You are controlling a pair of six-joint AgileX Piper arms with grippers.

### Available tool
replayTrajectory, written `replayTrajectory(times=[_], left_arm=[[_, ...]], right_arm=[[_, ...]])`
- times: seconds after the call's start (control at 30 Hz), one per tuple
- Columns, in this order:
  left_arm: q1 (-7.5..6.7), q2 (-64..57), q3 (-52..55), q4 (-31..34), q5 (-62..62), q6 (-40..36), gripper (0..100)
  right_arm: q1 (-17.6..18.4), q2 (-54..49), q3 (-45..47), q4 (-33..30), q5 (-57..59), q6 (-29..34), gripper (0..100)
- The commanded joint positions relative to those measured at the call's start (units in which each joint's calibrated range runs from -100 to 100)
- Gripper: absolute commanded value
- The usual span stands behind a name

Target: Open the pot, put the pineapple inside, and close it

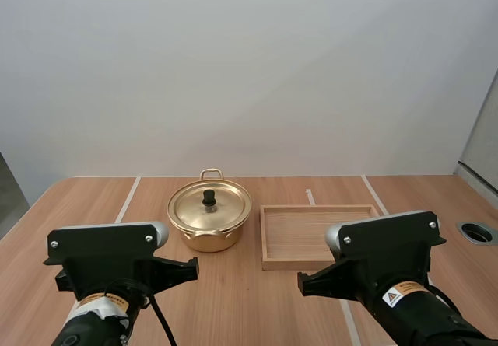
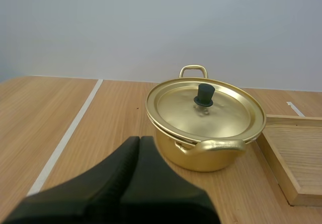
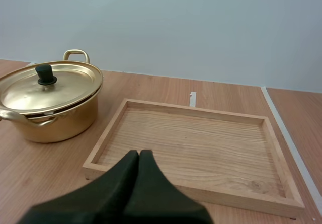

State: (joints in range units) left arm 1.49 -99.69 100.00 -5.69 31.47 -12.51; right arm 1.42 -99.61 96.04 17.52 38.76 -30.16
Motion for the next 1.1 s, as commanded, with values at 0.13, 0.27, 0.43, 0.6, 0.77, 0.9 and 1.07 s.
replayTrajectory(times=[0.13, 0.27, 0.43, 0.6, 0.77, 0.9, 1.07], left_arm=[[-0.77, -0.31, 0.00, 0.36, -0.18, 0.04, 0], [-1.08, -0.31, 0.00, 0.36, -0.18, 0.04, 0], [-1.08, -0.31, 0.00, 0.36, -0.18, 0.04, 0], [-1.08, -0.31, 0.00, 0.36, -0.18, 0.04, 0], [-1.08, -0.31, 0.00, 0.36, -0.18, 0.04, 0], [-1.08, -0.31, 0.00, 0.36, -0.34, 0.04, 0], [-1.08, -0.31, 0.00, 0.36, -0.58, 0.04, 0]], right_arm=[[-0.28, -0.39, 0.17, 0.08, -1.25, -0.04, 0], [-0.28, -0.39, 0.17, 0.08, -1.25, -0.04, 0], [-0.28, -0.39, 0.17, 0.08, -1.25, -0.04, 0], [-0.28, -0.39, 0.17, 0.08, -1.25, -0.04, 0], [-0.28, -0.39, 1.36, -0.90, -2.12, 0.50, 0], [-0.28, -0.39, 3.96, -0.07, -8.54, 0.50, 0], [-0.28, -0.39, 3.96, -0.70, -7.48, 0.50, 0]])
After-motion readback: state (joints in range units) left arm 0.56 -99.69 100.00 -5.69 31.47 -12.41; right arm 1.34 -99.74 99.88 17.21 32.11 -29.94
